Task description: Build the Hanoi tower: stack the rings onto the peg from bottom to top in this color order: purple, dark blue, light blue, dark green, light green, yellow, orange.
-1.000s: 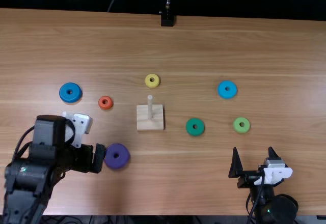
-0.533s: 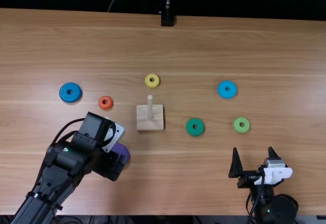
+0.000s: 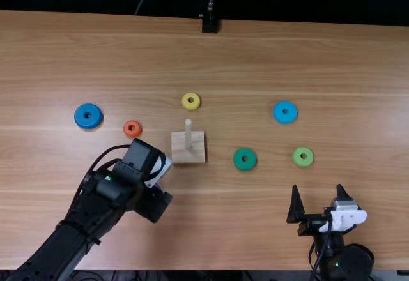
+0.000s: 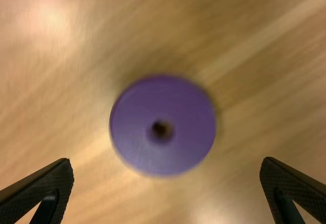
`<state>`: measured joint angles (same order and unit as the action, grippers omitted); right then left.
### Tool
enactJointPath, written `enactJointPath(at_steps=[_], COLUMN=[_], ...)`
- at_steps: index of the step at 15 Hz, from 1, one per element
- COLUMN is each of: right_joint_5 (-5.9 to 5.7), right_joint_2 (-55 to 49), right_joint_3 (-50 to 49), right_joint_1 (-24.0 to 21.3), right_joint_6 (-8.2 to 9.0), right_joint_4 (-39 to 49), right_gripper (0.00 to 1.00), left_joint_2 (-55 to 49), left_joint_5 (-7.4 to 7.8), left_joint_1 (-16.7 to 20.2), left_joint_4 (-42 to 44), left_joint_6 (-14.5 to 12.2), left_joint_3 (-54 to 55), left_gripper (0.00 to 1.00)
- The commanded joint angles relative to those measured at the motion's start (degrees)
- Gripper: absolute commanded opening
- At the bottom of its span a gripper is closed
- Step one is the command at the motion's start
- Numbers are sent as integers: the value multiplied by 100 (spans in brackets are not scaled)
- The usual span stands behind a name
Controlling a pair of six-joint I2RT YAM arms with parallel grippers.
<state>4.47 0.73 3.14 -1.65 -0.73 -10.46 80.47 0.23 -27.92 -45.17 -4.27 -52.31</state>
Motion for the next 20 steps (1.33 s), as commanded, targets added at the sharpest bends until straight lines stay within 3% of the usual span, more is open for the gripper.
enactJointPath(at_steps=[1,16,20], right_joint_5=[80,80,80], right_joint_2=[-73,-73,-73], right_joint_3=[-243,-243,-243], right_joint_1=[-37,-37,-37], right_joint_6=[42,42,42], right_joint_4=[-469,-469,-469], right_gripper=[100,100,100], left_joint_2=[171,593,655], left_joint_5=[-12,30,51], left_joint_1=[-64,-73,-64], left_joint_4=[224,604,1437], left_joint_6=[-26,-16,-5], left_joint_3=[151,723,731], left_gripper=[100,100,100])
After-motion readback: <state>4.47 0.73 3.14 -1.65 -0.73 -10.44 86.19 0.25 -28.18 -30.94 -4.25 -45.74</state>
